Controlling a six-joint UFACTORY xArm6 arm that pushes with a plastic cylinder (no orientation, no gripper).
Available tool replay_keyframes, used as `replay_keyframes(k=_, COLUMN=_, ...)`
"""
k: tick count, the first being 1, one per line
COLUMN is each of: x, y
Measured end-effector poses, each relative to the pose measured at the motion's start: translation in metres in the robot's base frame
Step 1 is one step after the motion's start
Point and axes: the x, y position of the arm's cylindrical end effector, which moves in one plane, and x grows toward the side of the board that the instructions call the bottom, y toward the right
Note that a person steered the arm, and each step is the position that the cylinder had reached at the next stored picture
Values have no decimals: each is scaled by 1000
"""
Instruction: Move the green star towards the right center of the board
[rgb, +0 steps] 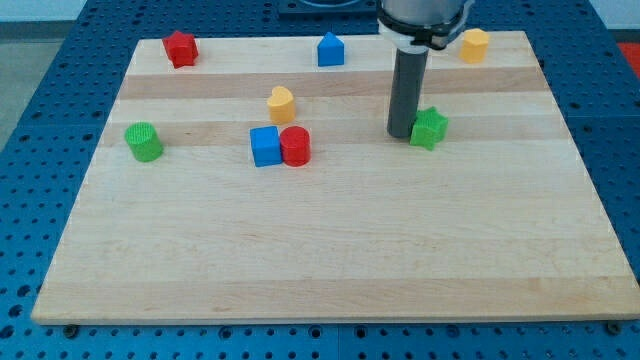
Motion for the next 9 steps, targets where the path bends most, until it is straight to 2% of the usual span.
replay_keyframes(k=4, x=2, y=56)
replay_keyframes(k=9, x=19, y=59)
